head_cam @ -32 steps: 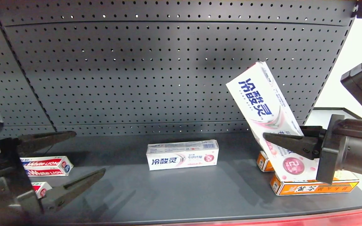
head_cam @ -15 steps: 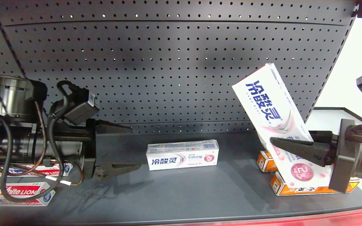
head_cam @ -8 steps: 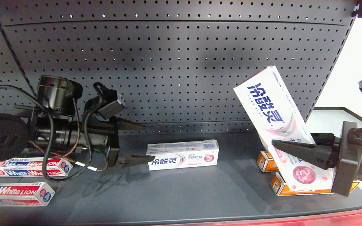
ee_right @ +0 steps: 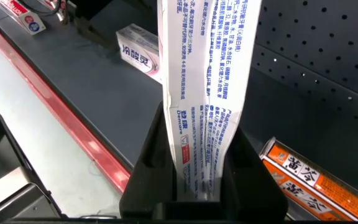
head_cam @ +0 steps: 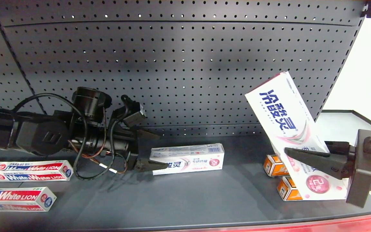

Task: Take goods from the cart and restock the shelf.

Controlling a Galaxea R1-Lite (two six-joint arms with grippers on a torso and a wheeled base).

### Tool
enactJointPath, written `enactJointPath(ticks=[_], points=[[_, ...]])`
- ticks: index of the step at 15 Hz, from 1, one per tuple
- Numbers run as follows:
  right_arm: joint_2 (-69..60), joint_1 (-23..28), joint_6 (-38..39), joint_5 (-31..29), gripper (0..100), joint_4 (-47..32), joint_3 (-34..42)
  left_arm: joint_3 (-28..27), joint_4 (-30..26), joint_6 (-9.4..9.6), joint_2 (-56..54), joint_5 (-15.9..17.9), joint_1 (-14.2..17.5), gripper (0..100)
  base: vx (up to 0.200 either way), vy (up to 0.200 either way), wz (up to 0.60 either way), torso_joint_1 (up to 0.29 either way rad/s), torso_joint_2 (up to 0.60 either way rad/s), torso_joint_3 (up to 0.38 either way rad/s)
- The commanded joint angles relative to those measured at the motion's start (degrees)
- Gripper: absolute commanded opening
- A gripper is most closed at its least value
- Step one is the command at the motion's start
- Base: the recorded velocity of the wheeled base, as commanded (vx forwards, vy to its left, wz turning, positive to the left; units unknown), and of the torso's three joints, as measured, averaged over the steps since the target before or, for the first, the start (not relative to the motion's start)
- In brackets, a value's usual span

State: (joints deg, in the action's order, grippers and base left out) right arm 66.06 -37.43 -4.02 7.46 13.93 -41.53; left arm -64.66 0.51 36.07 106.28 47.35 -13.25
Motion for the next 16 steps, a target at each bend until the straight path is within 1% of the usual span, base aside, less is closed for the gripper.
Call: enactJointPath(ticks=[1,2,4,5,7,8,10,13,16], points=[[-0.23,-0.02,-0.02,0.01,0,0.04,0.22,-0.82,0.10,0.05,1.21,0.11,0.07,100,0.000,0.000,0.00,0.000,0.00,0.000],[-0.23,-0.02,-0.02,0.01,0,0.04,0.14,-1.87,0.10,0.23,2.18,1.78,-0.02,100,0.000,0.000,0.00,0.000,0.00,0.000],[-0.23,0.07,-0.02,0.01,0,0.04,0.14,-1.96,0.10,0.23,2.71,2.05,-0.20,100,0.000,0.000,0.00,0.000,0.00,0.000],[-0.32,0.07,-0.02,0.01,0,0.04,0.14,-2.05,0.10,0.14,2.71,1.17,-0.20,100,0.000,0.000,0.00,0.000,0.00,0.000],[-0.49,0.34,-0.02,0.01,0,0.04,0.22,-2.31,0.10,0.23,2.71,-2.61,-0.46,100,0.000,0.000,0.00,0.000,0.00,0.000],[-0.67,0.42,-0.11,0.01,0,0.04,0.66,-2.49,0.10,1.02,3.15,-3.49,-0.46,100,0.000,0.000,0.00,0.000,0.00,0.000],[-0.85,0.34,-0.11,0.01,0,0.04,1.02,-2.84,0.10,1.19,3.59,-3.32,-0.46,100,0.000,0.000,0.00,0.000,0.00,0.000],[-1.46,0.42,-0.11,0.01,0,0.04,1.46,-2.58,0.02,1.19,4.20,-0.06,-0.72,100,0.000,0.000,0.00,0.000,0.00,0.000],[-1.46,0.42,-0.11,0.01,0,0.04,1.46,-1.87,-0.51,1.28,4.38,0.29,-1.60,100,0.000,0.000,0.00,0.000,0.00,0.000]])
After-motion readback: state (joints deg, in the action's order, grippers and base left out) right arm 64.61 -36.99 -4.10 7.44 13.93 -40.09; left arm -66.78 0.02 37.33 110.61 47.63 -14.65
